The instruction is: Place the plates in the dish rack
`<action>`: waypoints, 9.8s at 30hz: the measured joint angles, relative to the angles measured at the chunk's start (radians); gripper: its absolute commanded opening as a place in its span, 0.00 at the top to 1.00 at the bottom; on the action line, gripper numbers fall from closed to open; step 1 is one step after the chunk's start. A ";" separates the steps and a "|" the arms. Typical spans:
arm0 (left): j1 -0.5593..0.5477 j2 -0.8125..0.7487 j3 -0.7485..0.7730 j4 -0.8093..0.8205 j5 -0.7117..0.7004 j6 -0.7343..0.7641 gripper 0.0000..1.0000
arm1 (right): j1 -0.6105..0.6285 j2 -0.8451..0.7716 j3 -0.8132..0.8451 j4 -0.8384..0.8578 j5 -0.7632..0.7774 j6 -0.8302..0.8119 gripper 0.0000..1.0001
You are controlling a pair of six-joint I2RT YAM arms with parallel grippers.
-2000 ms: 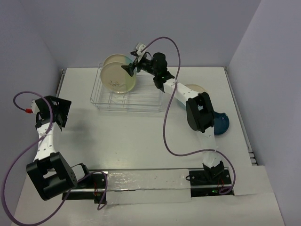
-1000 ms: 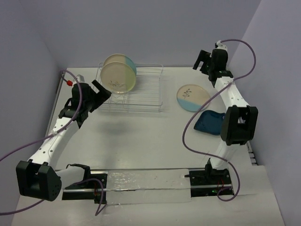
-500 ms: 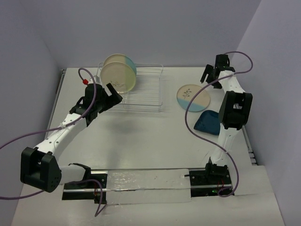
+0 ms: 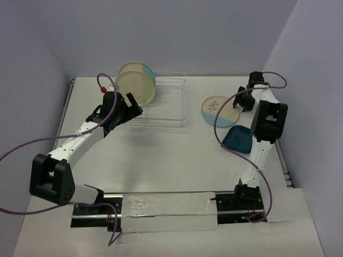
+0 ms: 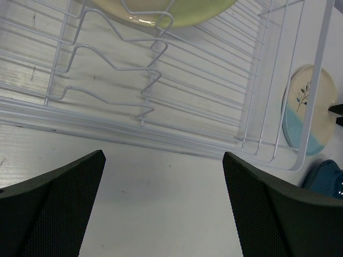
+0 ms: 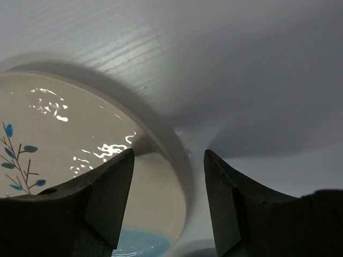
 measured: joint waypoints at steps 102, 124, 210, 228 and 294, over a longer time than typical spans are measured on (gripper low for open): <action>-0.365 0.281 -0.191 0.263 0.126 -0.050 0.62 | 0.552 -0.856 -1.025 0.170 0.014 0.083 1.00; -0.356 0.338 -0.175 0.328 0.153 -0.012 1.00 | 0.536 -1.081 -1.169 0.297 -0.128 0.224 0.67; -0.363 0.343 -0.255 0.514 0.229 -0.040 1.00 | 0.563 -1.090 -1.285 0.681 -0.356 0.500 0.87; -0.392 -0.017 -0.214 0.324 0.065 0.008 0.01 | 0.597 -1.382 -1.092 0.279 0.098 0.303 1.00; 0.141 -0.369 -0.273 0.141 -0.101 -0.012 0.01 | 0.830 0.086 0.458 0.518 -0.640 -0.758 1.00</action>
